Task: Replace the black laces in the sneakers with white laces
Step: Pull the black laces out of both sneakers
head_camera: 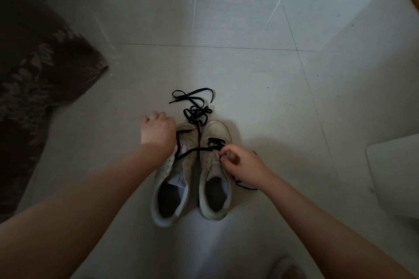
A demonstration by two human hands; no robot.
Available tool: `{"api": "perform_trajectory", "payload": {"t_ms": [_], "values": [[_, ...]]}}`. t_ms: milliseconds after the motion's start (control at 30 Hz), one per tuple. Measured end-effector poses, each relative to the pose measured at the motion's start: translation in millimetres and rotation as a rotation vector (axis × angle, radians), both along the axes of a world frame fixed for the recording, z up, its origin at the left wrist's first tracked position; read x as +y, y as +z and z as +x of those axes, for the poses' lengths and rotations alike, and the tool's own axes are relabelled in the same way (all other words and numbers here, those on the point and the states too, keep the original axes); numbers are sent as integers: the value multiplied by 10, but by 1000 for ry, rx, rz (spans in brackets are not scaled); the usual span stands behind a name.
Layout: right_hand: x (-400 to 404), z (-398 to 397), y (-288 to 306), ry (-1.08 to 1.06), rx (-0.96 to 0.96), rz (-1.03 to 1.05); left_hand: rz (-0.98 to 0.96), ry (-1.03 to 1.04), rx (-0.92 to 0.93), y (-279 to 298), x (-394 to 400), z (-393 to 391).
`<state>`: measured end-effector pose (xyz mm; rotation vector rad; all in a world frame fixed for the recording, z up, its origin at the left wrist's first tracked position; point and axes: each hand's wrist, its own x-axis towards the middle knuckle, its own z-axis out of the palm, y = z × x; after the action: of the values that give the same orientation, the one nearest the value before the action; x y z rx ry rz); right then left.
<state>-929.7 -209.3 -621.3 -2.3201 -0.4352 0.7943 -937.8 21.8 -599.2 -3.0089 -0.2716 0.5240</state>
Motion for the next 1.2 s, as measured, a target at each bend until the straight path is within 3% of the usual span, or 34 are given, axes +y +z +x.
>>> {"api": "perform_trajectory", "payload": {"t_ms": [200, 367, 533, 600, 733, 933, 1200], "values": [[57, 63, 23, -74, -40, 33, -271, -315, -143, -81, -366, -168], [194, 203, 76, -6, -166, 13, -293, -281, -58, -113, -442, -229], [325, 326, 113, 108, -182, -29, -512, -291, -478, -158, -426, -420], [363, 351, 137, 141, -169, -38, -545, -324, -426, -152, -473, -502], [479, 386, 197, 204, -96, -209, -586, -222, -106, -92, -545, -550], [718, 475, 363, 491, -82, -620, -690, 4, -80, -26, -588, -464], [487, 504, 216, 293, 225, -255, -826, 137, 156, -33, -543, -315]]}}
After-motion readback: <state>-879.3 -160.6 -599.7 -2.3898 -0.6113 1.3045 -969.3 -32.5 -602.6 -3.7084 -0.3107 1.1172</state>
